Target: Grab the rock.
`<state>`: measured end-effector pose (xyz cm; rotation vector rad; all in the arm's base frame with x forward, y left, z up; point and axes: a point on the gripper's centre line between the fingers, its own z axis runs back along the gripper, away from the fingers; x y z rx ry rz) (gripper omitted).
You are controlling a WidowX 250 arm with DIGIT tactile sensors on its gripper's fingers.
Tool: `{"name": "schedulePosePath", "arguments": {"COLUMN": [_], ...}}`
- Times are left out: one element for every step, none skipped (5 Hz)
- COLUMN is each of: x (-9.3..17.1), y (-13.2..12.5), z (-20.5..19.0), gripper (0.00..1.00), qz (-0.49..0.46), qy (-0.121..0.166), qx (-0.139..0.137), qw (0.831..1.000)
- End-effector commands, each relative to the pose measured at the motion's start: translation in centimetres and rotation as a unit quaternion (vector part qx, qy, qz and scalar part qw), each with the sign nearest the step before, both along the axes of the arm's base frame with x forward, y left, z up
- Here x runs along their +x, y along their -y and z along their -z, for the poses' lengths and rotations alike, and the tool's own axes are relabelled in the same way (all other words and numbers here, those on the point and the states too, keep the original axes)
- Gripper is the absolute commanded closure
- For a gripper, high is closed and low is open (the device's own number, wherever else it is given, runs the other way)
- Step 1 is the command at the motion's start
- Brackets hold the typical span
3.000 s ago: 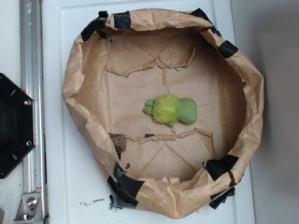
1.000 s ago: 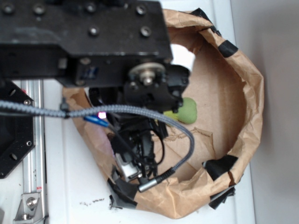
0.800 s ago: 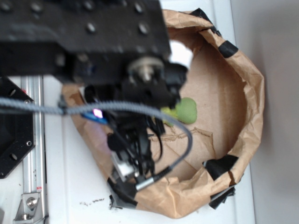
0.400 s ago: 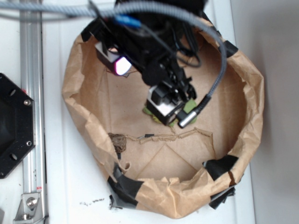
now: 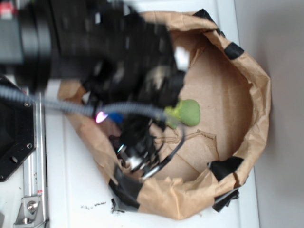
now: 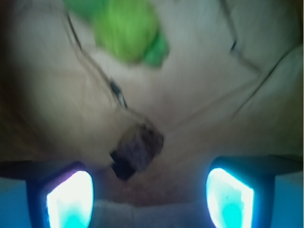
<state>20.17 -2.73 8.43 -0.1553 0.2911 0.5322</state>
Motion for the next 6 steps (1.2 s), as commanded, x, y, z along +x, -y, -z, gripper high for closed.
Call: {"name": "schedulePosePath", "arguments": {"x": [0.5,0.4,-0.3,-0.6,-0.6,-0.4], "y": [1.2,1.6,2.4,2.6,2.5,2.3], "z": [4.0,5.1,6.7,6.8,6.5,6.0], "gripper": [0.00,0.00,0.00,1.00,1.00,1.00], "qz": [0.041,0.058,0.072,0.078,0.080,0.078], "qy": [0.005,-0.001,-0.020,-0.019,-0.007,0.002], "qx": [0.022,0.027,0.034,0.042,0.043,0.044], "qw": [0.999,0.998,0.997,0.996,0.996,0.996]}}
